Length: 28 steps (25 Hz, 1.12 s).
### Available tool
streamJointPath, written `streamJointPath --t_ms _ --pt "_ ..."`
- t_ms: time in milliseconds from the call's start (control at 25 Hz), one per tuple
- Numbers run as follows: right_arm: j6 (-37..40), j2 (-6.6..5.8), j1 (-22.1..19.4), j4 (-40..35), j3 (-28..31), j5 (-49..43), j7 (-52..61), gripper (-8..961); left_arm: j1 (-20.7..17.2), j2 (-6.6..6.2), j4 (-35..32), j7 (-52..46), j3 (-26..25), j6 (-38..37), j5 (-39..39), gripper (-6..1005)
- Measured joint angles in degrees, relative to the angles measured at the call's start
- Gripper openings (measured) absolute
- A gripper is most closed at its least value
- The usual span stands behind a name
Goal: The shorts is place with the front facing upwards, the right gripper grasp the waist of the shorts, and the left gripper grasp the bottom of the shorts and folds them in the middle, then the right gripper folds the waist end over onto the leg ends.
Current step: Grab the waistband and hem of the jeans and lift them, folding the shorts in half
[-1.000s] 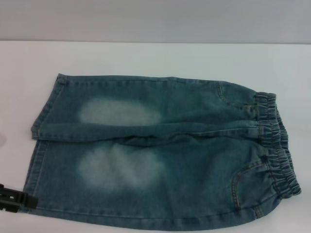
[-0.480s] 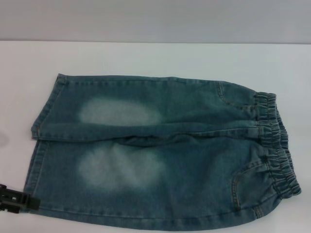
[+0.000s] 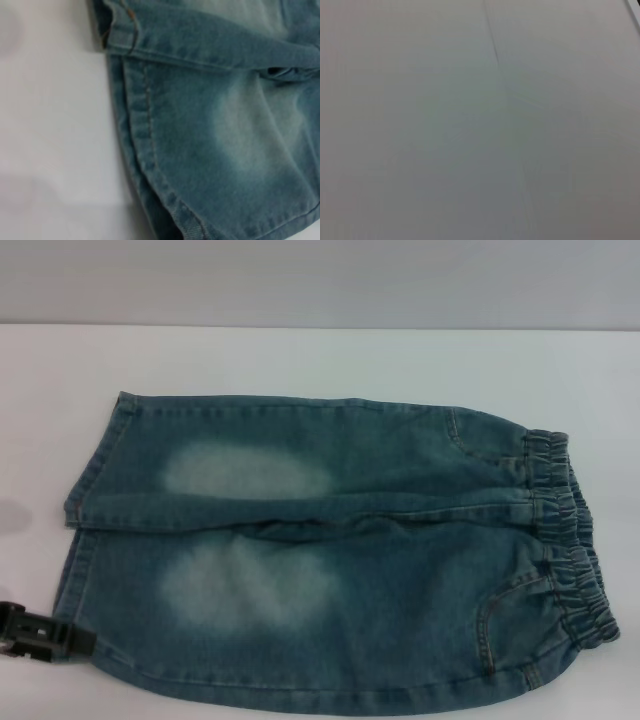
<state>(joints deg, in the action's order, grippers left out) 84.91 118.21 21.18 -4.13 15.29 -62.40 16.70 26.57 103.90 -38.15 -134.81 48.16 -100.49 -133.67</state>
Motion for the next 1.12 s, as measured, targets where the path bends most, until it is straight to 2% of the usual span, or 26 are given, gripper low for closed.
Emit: streamJointPath --t_ms 520,840,1120 --pt "-0.9 0.0 0.0 0.0 0.0 0.31 0.0 589 1.09 -0.26 0.03 0.16 -1.26 -1.03 -0.11 840" --pt "-0.96 0.12 0.0 0.03 0.0 0.15 0.0 589 1.4 0.01 -0.32 0.22 -1.51 -1.55 -0.27 841" --pt "-0.62 0.18 0.0 0.02 0.0 0.15 0.69 589 0.93 0.01 -0.35 0.25 -1.29 -1.73 -1.64 799"
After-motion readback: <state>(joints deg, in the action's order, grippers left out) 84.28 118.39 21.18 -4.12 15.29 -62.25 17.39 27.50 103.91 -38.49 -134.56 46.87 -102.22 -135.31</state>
